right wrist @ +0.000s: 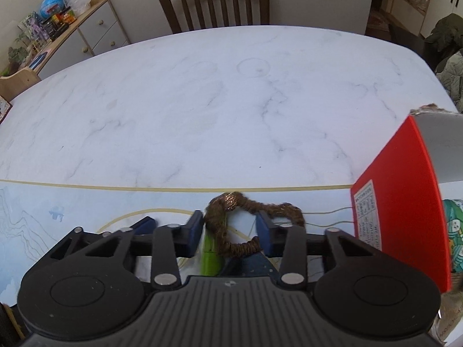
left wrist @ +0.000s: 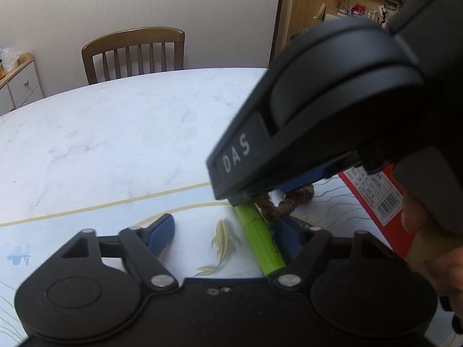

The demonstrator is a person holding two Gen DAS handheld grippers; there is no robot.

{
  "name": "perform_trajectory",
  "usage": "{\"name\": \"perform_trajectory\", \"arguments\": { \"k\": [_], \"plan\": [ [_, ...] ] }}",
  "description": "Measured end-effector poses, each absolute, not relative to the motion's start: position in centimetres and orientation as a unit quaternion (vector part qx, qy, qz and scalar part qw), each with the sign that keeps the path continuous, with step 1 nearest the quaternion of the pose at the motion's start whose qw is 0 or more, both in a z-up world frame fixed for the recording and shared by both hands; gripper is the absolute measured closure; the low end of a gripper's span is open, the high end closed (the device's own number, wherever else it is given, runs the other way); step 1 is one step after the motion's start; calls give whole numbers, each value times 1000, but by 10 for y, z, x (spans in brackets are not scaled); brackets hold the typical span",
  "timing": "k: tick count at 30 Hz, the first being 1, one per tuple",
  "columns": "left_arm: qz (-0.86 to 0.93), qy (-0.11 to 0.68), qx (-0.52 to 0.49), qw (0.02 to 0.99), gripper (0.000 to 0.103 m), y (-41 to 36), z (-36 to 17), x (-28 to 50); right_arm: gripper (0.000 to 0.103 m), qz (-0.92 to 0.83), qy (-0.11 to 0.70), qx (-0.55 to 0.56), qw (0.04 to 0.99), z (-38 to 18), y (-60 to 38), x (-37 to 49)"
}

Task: Organize objects
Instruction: 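Grasp the brown beaded bracelet with the right tool while the left tool grasps the green tube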

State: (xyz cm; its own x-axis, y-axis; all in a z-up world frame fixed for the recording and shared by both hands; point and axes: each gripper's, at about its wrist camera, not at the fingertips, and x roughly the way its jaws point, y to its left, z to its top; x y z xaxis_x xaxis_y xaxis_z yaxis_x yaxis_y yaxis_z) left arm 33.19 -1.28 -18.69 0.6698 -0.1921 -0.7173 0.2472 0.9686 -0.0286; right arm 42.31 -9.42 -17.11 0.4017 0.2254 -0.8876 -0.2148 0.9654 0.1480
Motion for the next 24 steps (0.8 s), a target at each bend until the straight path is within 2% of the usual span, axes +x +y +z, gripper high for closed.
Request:
{"name": "perform_trajectory", "arguments": {
  "k": [4, 6, 10, 15, 18, 24],
  "plan": [
    [-125, 390, 34, 912, 44, -13, -185, 331, 69, 143, 532, 3, 835, -175, -91, 423],
    [-126, 391, 34, 911, 54, -13, -185, 329, 74, 146, 533, 3, 834, -177, -90, 425],
    [-126, 394, 36, 910, 62, -13, -182, 327, 79, 149, 535, 11, 832, -180, -88, 428],
    [-136, 402, 24, 905, 83, -10, -180, 325, 80, 161, 531, 21, 832, -178, -86, 425],
    [-141, 408, 14, 902, 88, -7, -181, 325, 81, 169, 530, 29, 831, -175, -87, 422],
    [-143, 412, 7, 900, 89, 1, -183, 327, 87, 173, 526, 43, 831, -172, -92, 417]
  ]
}}
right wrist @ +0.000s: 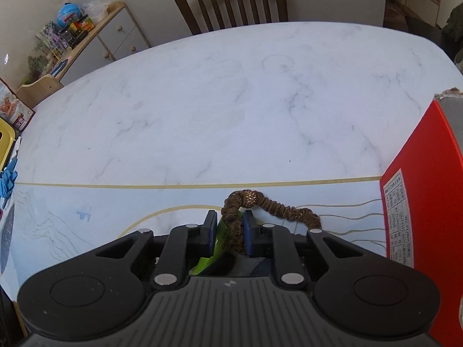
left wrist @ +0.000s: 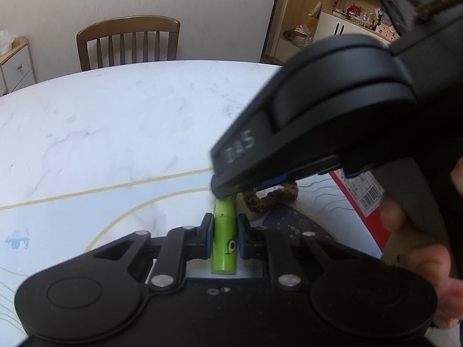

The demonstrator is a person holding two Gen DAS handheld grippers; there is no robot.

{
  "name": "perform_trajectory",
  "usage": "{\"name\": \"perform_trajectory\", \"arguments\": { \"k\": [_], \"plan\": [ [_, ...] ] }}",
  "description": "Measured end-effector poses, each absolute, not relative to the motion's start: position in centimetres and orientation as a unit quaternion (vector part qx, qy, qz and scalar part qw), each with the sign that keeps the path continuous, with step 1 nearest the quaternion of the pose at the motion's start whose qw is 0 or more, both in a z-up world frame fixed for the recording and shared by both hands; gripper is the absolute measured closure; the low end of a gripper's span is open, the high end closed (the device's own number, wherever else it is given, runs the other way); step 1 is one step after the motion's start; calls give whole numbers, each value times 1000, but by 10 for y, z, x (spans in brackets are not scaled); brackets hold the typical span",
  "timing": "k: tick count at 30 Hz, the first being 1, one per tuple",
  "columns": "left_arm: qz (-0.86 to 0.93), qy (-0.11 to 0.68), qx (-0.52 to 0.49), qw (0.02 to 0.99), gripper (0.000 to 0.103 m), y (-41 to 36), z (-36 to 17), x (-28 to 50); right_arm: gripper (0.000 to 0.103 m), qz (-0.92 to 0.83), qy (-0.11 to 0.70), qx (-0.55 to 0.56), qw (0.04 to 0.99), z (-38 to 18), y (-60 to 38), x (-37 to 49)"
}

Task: Organize objects
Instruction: 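Grasp the brown beaded bracelet with the right tool while the left tool grasps the green tube, then carry the bracelet and green tube with both tools over the shoebox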

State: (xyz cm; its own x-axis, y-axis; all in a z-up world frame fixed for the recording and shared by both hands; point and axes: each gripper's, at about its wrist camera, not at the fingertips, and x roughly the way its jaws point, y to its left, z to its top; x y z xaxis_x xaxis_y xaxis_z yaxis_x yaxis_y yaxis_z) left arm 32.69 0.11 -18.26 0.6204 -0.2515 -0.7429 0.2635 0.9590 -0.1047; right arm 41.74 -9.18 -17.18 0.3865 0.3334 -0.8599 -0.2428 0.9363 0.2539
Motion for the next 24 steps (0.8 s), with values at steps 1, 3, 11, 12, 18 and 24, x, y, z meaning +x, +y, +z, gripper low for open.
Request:
{"name": "perform_trajectory", "arguments": {
  "k": [1, 3, 11, 12, 18, 24],
  "plan": [
    [-142, 413, 6, 900, 89, 4, -183, 332, 89, 172, 526, 42, 832, -171, -92, 417],
    [-140, 415, 1, 899, 89, 4, -181, 323, 92, 169, 526, 44, 832, -170, -93, 417],
    [-131, 425, -10, 896, 89, 19, -178, 325, 94, 164, 517, 56, 838, -155, -101, 409],
    [-130, 426, -12, 895, 89, 22, -176, 324, 94, 165, 515, 59, 839, -151, -103, 406],
    [-137, 440, -36, 887, 89, 32, -165, 319, 94, 171, 508, 72, 841, -130, -112, 389],
    [-144, 435, -34, 888, 89, 33, -143, 312, 94, 183, 501, 75, 843, -107, -119, 363]
  ]
}}
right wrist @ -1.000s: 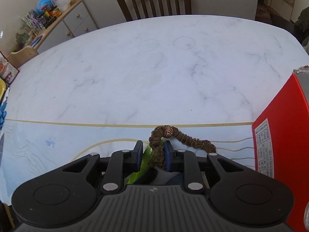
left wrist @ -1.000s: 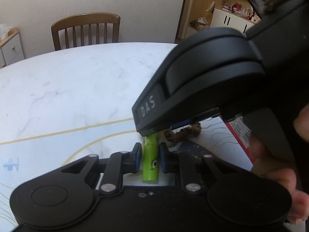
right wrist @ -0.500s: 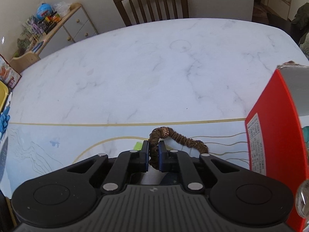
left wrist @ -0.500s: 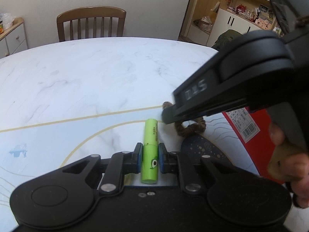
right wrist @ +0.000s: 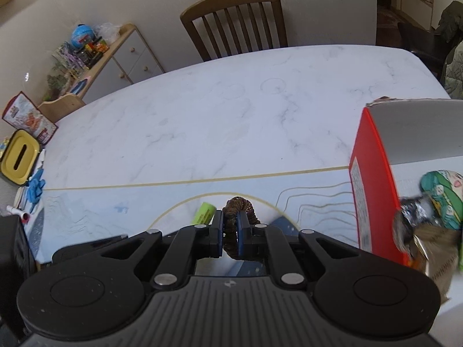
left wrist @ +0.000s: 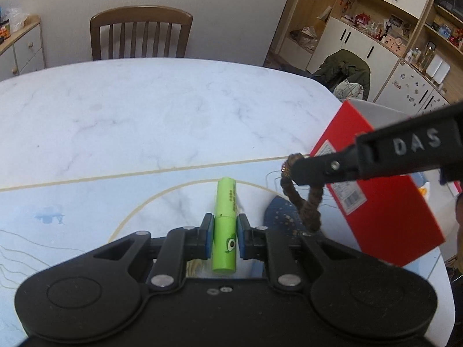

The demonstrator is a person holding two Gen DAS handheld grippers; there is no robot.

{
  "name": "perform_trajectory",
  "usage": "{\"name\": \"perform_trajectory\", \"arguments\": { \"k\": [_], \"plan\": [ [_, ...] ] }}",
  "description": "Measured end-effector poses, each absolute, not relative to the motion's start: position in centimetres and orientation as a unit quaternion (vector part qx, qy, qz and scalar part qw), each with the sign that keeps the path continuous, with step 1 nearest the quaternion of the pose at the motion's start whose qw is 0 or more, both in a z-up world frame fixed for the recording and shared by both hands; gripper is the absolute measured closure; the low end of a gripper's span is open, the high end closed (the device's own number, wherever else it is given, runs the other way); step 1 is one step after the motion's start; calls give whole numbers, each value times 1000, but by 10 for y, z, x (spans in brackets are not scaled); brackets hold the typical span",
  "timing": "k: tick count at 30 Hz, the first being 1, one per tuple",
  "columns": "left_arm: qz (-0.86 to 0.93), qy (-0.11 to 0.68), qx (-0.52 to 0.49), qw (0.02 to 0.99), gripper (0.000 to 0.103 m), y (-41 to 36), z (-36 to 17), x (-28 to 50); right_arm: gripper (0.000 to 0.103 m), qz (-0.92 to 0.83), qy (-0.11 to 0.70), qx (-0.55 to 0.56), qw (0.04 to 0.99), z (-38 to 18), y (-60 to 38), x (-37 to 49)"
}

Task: Organize objects
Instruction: 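Carry the bracelet and green tube with both tools over the shoebox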

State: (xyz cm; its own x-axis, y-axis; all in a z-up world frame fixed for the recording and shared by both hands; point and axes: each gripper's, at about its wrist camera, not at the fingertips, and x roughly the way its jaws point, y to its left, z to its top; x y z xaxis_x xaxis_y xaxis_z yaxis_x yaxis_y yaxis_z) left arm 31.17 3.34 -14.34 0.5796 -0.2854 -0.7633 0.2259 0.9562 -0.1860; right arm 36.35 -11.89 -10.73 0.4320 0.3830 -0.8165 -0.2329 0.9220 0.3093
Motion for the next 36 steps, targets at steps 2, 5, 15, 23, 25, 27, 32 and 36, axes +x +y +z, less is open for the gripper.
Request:
{"name": "perform_trajectory", "arguments": {
  "k": [2, 5, 15, 23, 25, 27, 32, 36],
  "plan": [
    [-146, 434, -32, 888, 89, 30, -134, 309, 94, 187, 497, 72, 844, -98, -122, 355],
    [-154, 429, -24, 890, 89, 24, -122, 302, 94, 190, 493, 60, 847, -85, -127, 342],
    [-177, 401, 4, 899, 89, 2, -71, 278, 94, 191, 458, 54, 866, -38, -167, 306],
    [-190, 396, 22, 898, 89, -25, -44, 270, 94, 175, 431, 67, 883, -15, -220, 293],
    [-195, 398, 23, 896, 89, -35, -41, 270, 94, 167, 428, 66, 886, -14, -233, 292],
    [-200, 398, 27, 895, 89, -46, -38, 269, 94, 158, 427, 65, 888, -13, -248, 292],
    [-211, 399, 39, 891, 89, -75, -34, 270, 94, 136, 427, 68, 891, -17, -284, 294],
    [-216, 404, 48, 887, 89, -101, -36, 274, 94, 117, 428, 67, 894, -22, -310, 299]
  ]
}}
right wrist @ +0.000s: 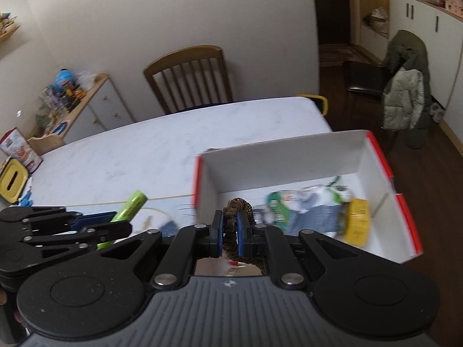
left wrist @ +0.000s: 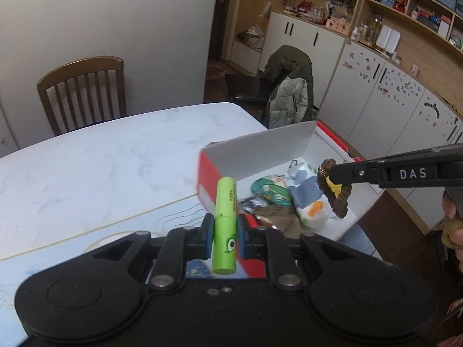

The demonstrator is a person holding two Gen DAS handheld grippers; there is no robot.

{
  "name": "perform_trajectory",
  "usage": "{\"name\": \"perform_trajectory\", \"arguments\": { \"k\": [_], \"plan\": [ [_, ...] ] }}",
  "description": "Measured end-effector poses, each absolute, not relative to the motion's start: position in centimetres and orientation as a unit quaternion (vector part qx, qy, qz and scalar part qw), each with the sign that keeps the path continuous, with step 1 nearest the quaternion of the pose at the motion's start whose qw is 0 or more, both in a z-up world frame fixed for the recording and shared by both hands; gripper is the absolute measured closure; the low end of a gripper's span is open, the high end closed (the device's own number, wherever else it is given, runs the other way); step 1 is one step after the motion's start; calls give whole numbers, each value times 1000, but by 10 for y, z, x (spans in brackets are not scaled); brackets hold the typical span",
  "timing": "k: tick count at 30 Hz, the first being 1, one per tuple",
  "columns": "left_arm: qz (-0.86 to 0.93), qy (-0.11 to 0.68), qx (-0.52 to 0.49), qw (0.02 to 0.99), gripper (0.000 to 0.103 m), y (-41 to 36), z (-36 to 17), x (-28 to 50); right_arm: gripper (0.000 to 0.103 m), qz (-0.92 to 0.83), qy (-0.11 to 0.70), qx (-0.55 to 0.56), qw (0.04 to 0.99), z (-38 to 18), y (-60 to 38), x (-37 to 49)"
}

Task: Organize objects
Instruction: 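Carry the bracelet and green tube with both tools over the shoebox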

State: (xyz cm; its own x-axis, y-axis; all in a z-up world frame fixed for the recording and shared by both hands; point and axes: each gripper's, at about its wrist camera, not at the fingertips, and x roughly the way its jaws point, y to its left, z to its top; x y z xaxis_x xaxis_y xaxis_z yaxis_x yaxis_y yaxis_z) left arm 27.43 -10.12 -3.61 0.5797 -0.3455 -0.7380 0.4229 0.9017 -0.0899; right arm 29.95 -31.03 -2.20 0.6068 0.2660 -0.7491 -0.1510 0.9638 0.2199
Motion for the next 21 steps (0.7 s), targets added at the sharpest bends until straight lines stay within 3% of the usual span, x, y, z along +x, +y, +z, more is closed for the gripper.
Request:
{"name": "perform_trajectory", "arguments": {
  "k": [21],
  "plan": [
    [-191, 446, 95, 869, 89, -218, -96, 321, 94, 82, 468, 50, 879, -81, -405, 341]
  ]
}}
